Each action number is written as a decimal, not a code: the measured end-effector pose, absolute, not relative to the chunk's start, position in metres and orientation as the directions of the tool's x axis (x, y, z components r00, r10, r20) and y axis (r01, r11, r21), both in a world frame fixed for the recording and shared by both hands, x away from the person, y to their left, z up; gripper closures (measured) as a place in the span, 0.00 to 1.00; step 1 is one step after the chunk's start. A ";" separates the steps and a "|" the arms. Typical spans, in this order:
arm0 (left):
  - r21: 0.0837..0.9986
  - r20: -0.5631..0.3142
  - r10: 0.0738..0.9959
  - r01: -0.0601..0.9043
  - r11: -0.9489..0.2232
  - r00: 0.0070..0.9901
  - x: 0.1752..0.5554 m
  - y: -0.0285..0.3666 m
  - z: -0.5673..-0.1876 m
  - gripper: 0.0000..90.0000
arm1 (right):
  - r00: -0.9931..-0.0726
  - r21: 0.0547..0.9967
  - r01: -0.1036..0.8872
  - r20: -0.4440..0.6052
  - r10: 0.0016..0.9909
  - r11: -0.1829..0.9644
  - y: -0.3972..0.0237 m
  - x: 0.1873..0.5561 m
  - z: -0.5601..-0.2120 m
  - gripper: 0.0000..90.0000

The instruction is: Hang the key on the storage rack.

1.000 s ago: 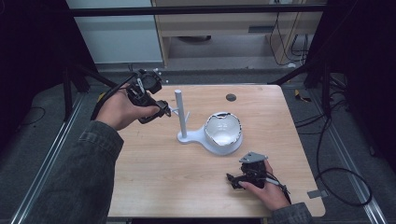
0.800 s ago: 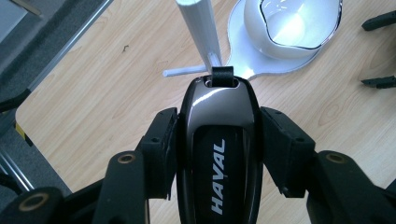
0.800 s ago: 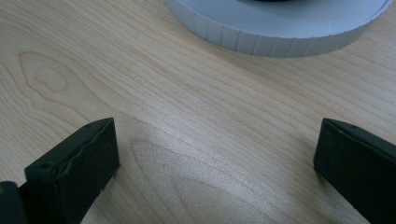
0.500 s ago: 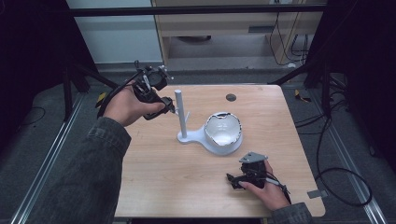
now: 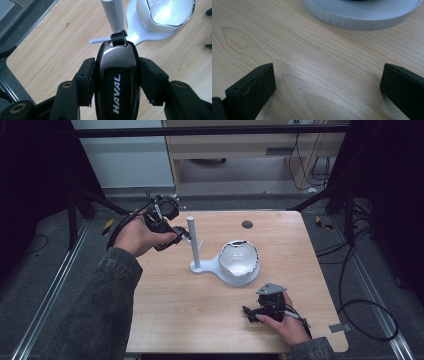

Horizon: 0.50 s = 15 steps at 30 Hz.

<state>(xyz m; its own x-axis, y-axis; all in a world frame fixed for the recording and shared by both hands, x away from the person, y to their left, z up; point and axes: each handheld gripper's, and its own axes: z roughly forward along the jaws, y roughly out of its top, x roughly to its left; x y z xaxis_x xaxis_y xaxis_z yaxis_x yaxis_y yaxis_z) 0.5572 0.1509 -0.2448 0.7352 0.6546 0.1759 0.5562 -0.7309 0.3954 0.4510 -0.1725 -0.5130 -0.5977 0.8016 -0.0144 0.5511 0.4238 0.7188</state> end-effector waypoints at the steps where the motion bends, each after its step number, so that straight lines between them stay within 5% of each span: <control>1: 0.397 0.174 0.656 0.557 -0.730 0.735 0.557 0.152 -0.246 0.54 | -0.598 0.719 0.551 -0.015 0.801 0.424 -0.173 0.451 -0.513 0.00; 15: 0.401 0.143 0.670 0.576 -0.712 0.729 0.558 0.167 -0.268 0.54 | -0.597 0.718 0.554 -0.010 0.802 0.421 -0.172 0.451 -0.513 0.00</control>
<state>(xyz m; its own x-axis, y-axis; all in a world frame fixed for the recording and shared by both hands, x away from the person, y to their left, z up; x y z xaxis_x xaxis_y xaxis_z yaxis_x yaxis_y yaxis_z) 0.5578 0.1671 -0.2685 0.7289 0.6696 0.1425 0.5760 -0.7123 0.4011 0.4509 -0.1724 -0.5128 -0.5967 0.8024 -0.0105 0.5537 0.4212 0.7184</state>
